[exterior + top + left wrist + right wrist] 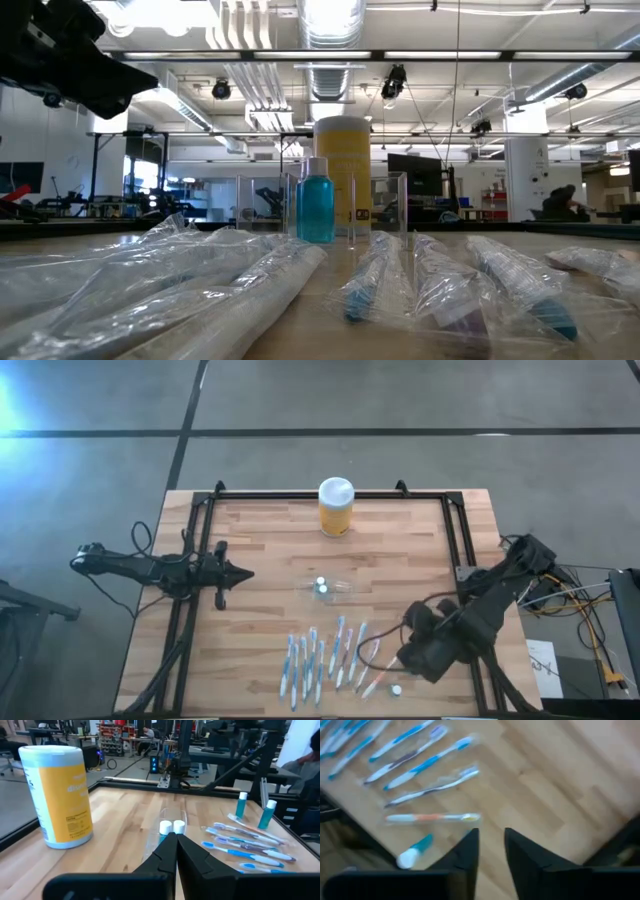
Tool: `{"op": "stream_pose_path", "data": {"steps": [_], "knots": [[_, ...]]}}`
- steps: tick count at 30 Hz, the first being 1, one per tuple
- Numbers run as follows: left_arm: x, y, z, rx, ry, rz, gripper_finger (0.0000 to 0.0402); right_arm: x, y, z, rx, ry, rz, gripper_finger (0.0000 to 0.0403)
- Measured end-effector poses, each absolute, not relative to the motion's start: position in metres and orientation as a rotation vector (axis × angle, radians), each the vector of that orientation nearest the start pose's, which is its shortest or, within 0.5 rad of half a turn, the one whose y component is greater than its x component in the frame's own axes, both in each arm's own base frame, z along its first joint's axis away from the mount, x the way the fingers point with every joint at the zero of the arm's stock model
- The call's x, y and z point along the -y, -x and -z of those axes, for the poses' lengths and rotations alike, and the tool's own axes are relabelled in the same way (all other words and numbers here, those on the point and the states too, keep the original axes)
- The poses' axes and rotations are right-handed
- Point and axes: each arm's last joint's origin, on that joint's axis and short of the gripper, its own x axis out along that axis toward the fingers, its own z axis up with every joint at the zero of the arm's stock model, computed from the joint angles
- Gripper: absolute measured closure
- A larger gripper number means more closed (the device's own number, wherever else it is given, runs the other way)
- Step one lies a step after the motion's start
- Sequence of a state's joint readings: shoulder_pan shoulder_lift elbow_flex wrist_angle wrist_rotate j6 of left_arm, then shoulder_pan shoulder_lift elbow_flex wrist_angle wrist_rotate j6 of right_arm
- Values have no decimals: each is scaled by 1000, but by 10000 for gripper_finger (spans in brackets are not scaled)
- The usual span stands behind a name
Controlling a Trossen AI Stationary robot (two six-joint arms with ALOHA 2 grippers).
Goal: Pick & Place toothbrushing station
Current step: Put the blue mouthwash into the transparent organizer
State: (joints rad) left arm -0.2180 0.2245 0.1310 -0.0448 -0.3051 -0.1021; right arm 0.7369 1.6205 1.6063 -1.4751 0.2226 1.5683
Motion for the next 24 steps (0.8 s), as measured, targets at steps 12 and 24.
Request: {"op": "stream_pose_path", "data": {"steps": [12,24], "knots": [[15,-106,-181,-170,47,-69,388,-211,-229,-298,-1399,-733,750,168],[15,-105,-181,-178,58,-64,390,-235,-232,-274,-1389,-758,817,165]]}}
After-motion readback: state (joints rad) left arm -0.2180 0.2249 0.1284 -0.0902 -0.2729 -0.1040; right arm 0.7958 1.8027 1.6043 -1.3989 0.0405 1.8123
